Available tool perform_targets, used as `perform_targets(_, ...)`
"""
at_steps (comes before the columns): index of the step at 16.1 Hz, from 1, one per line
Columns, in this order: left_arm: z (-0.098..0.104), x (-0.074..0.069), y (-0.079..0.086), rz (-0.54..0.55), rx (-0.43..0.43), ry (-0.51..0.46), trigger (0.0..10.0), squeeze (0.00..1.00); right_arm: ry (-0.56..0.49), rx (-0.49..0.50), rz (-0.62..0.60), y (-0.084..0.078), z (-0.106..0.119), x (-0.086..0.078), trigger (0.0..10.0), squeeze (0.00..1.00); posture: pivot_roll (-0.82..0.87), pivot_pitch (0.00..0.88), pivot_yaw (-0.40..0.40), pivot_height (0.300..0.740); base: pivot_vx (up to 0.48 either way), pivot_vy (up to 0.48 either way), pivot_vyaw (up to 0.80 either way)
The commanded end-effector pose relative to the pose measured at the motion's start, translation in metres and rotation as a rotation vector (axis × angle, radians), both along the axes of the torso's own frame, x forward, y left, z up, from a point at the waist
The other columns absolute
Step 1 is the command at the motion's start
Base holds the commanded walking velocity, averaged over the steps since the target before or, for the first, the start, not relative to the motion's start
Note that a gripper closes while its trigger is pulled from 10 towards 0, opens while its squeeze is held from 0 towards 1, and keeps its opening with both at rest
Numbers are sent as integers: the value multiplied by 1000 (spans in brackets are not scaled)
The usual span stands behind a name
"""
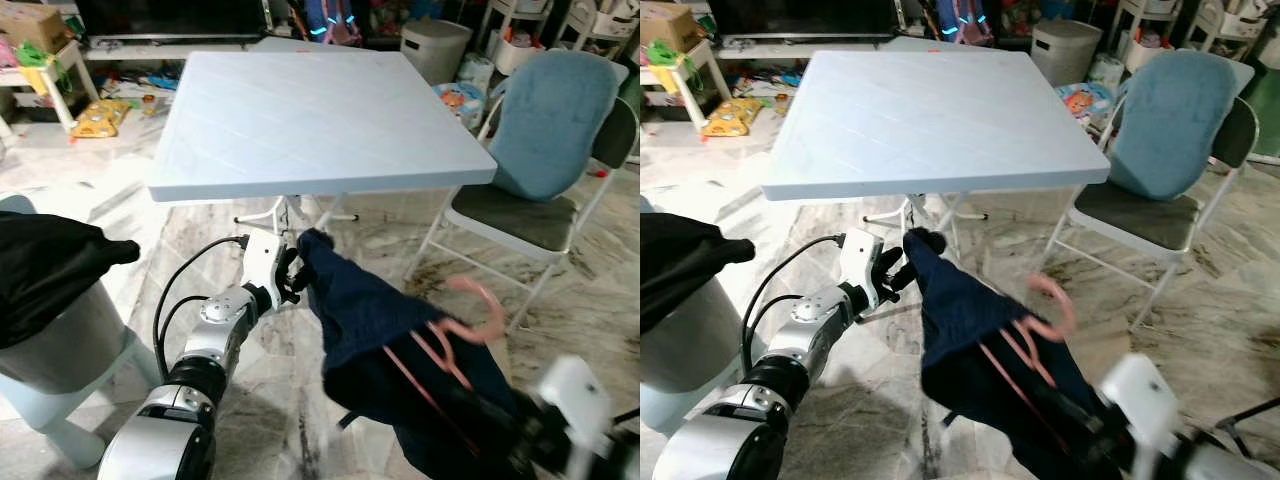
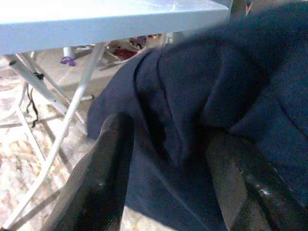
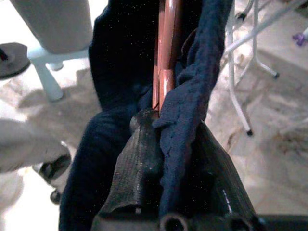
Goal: Hang hanger
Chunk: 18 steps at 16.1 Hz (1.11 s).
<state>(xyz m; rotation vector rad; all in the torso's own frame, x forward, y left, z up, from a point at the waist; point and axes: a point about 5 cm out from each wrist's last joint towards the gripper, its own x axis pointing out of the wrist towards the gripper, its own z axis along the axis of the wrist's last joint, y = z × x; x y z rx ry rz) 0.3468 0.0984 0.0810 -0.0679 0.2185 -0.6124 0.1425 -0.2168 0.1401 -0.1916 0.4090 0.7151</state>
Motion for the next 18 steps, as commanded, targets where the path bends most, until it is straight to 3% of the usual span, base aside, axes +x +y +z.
perform_targets(1, 5, 3, -2, -23, 15, -25, 0, 0, -5, -11, 42, -3, 9, -4, 0, 0, -35, 0, -16, 740, 0, 0, 0)
perform_targets(4, 3, -1, -6, -58, 2, -34, 0, 0, 86, -112, 59, -18, 4, -17, 0, 0, -45, 0, -13, 740, 0, 0, 0)
perform_targets(9, 1, -3, -9, -78, 1, -32, 0, 0, 128, -162, 98, -20, 3, -21, 0, 0, -53, 0, -12, 740, 0, 0, 0)
perform_targets(10, 2, -2, -10, -85, -9, -32, 0, 0, 154, -252, 113, -28, -2, -24, 0, 0, -58, 0, -13, 740, 0, 0, 0)
perform_targets(12, 7, 0, -13, -90, -37, -33, 0, 0, 187, -319, 146, -32, -8, -28, 0, 0, -58, 0, -15, 740, 0, 0, 0)
perform_targets(14, 17, 7, -13, -51, -66, -55, 0, 0, 251, -393, 204, -38, -15, -37, 0, 0, -56, 0, -20, 740, 0, 0, 0)
perform_targets(18, 24, 16, 0, 15, -59, -60, 0, 0, 302, -432, 246, -52, -8, -48, 0, 0, -61, 0, -21, 740, 0, 0, 0)
